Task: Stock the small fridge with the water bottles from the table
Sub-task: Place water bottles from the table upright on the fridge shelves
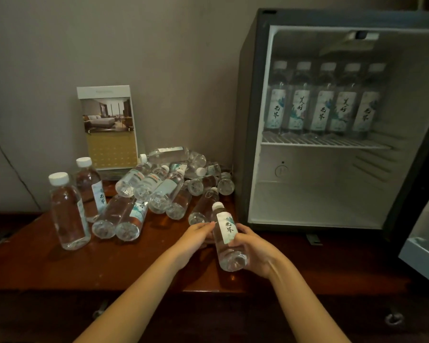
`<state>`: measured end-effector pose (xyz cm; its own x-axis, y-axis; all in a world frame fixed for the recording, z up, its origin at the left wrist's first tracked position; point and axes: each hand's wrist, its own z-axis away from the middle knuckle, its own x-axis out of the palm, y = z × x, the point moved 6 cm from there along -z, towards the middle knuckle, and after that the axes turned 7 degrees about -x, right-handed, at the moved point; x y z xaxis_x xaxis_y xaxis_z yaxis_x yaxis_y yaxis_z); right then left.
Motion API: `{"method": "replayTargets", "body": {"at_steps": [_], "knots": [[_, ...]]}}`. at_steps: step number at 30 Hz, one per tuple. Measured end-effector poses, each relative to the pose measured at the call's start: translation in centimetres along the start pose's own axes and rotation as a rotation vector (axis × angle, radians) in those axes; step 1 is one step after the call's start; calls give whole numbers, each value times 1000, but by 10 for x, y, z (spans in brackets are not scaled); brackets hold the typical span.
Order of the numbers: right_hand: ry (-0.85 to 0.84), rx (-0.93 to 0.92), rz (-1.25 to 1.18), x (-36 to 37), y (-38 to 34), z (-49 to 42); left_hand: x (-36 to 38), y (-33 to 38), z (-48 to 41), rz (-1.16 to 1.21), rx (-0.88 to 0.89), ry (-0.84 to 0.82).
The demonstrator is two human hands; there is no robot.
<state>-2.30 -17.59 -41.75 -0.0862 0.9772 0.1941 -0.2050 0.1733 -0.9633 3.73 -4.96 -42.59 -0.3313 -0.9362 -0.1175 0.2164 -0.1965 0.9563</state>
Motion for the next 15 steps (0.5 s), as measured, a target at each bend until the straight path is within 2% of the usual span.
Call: {"method": "replayTargets", "body": {"at_steps": [3,6,8,12,15], "knots": [[-49,-67,-52,-3,-7,6,10,9,7,109,-26,-129],[-92,-128,7,-4,-20,12,17,23,12,136,25,-168],[-96,-171,23,-8,-30,14,24,38,16,125,87,-145],[-60,-251,107,-21,-47,21,38,71,30,34,252,1],[31,-306,188,-39,-57,26,57,86,35,-28,359,5]]}}
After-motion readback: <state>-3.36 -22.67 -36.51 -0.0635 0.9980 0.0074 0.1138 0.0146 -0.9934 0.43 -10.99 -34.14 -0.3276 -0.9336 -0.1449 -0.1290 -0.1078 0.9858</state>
